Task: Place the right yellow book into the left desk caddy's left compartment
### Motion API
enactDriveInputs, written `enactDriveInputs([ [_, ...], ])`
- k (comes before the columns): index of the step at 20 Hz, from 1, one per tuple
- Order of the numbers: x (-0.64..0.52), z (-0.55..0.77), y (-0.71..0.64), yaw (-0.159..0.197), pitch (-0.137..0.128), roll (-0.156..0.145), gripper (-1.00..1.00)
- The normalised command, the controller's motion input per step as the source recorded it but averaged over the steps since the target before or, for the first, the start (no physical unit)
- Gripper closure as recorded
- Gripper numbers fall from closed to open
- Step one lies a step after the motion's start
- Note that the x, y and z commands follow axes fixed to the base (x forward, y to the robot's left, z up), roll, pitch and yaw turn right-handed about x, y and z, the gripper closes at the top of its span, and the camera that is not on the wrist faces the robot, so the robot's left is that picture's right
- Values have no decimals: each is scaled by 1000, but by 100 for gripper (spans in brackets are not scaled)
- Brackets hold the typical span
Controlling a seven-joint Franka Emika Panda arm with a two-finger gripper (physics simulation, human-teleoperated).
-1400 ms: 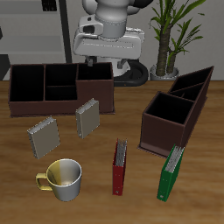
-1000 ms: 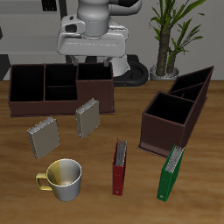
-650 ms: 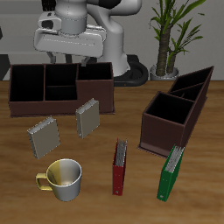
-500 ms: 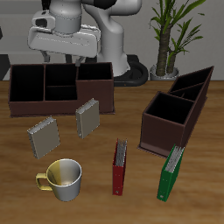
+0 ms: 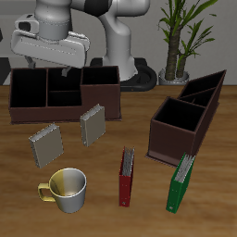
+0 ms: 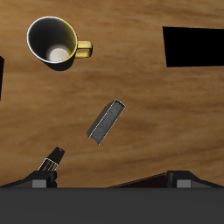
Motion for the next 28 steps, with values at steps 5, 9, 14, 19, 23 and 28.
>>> enactDriveInputs([
  [5,299,-219,-374,-41,40,13,-100],
  [9,178,-221,-275,-10,14,70,-100],
  [14,88,-169,-32,9,3,74,-100],
  [19,165,-330,-24,-49,7,10,-100],
  [23,176,-408,121,-45,6,33,-100],
  [28,82,-302,88,-46,-11,21,-100],
])
